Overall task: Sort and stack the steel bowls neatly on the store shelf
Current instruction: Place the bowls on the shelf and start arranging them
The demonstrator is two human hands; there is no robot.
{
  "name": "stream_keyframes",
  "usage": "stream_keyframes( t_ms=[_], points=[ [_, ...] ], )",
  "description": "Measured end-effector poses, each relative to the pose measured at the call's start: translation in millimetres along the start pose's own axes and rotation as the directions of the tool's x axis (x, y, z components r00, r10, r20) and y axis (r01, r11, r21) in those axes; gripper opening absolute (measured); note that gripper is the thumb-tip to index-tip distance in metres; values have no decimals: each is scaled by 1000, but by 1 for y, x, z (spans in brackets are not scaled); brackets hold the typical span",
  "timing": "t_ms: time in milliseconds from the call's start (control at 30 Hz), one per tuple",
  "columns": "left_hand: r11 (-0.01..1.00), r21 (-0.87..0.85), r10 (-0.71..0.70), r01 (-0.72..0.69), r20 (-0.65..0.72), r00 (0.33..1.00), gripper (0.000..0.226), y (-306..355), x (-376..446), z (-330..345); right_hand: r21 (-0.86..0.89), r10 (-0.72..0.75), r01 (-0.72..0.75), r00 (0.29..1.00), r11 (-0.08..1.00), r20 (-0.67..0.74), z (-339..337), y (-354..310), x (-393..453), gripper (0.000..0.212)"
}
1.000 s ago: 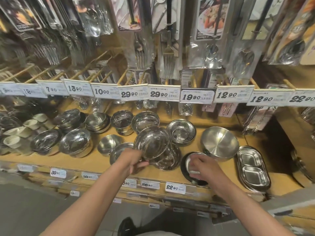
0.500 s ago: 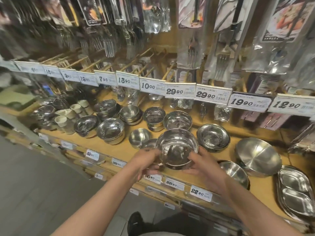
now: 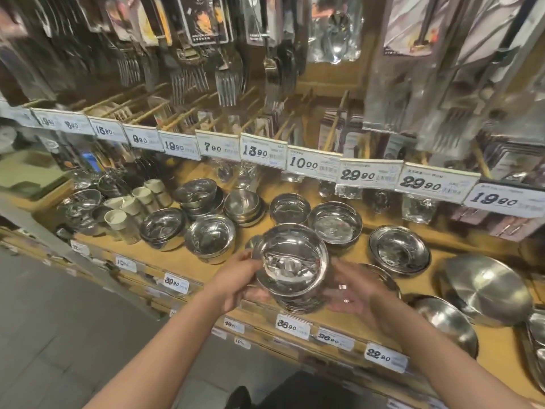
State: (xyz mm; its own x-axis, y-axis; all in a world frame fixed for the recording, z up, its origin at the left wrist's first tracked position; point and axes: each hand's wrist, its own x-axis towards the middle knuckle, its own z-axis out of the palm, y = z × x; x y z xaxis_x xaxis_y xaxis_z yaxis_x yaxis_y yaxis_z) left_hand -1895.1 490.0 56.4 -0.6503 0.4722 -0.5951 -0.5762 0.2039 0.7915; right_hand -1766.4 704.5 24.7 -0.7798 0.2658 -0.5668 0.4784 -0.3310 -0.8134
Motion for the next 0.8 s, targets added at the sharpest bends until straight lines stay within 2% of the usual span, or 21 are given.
stream_keyframes(
  t_ms=[100,167,267,367,500,633,800],
  points=[
    [997,-81,3,-6,-37,999,36,9,10,-34,73,26,-13,984,997,-178,-8,22,10,47],
    [994,-109,3,-9,-51,999,37,16,17,-57,164,78,-22,936,986,-343,-16,45,7,30],
    [994,-112,-7,7,-6,1000,33,26,28,-78,212,154,-39,812,977,-563,-16,74,-3,28],
    [995,-77,-57,60,50,997,28,32,40,-85,226,183,-29,691,974,-700,-12,90,1,36],
    [992,17,-128,127,124,984,41,35,55,-83,412,260,96,643,906,-721,-9,87,18,35],
    [986,75,-155,146,130,979,75,35,68,-74,506,281,174,662,845,-695,-9,79,23,43],
    [979,133,-178,157,160,971,68,35,72,-57,529,287,145,707,836,-646,-15,77,10,43]
  ],
)
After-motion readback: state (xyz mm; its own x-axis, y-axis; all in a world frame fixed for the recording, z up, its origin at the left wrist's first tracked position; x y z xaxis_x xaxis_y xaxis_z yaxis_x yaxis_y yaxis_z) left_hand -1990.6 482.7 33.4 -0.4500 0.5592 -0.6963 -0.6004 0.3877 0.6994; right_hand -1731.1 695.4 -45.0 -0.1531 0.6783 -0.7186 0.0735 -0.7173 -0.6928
